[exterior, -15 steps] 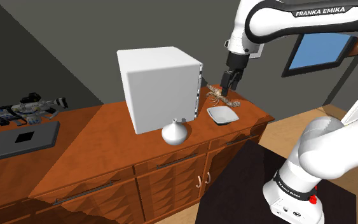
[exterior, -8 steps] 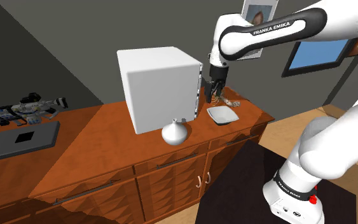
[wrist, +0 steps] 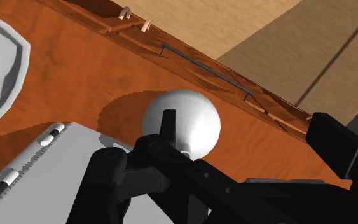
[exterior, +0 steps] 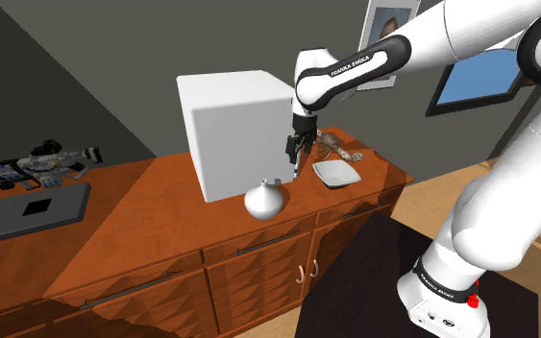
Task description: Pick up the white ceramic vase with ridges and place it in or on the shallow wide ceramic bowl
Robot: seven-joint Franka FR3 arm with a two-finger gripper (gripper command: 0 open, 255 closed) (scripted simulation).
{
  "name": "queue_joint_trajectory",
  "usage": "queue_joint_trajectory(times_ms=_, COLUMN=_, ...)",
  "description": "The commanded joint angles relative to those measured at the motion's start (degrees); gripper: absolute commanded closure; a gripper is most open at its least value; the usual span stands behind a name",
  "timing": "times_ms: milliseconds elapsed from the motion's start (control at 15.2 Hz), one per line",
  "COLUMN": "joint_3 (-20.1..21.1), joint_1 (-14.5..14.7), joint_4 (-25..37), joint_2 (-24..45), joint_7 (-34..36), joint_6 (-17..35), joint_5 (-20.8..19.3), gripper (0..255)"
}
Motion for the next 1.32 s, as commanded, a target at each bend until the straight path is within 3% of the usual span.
queue_joint_trajectory(times_ms=0, joint_3=-0.06, joint_1=0.05, joint_4=2.67, joint_2=4.73, joint_7=-0.45, joint_6=1.76, joint_5=0.29, gripper=0)
queue_joint_trajectory(times_ms=594, joint_3=0.26, joint_1=-0.22, joint_4=18.36, joint_2=25.64, joint_7=-1.83, joint_6=5.59, joint_5=1.45, gripper=0)
queue_joint_trajectory(times_ms=1188, joint_3=0.86, joint_1=-1.07, joint_4=41.31, joint_2=47.55, joint_7=-2.21, joint_6=3.26, joint_5=1.72, gripper=0)
queue_joint_trajectory(times_ms=1254, joint_3=0.86, joint_1=-1.07, joint_4=41.35, joint_2=47.59, joint_7=-2.21, joint_6=3.25, joint_5=1.72, gripper=0)
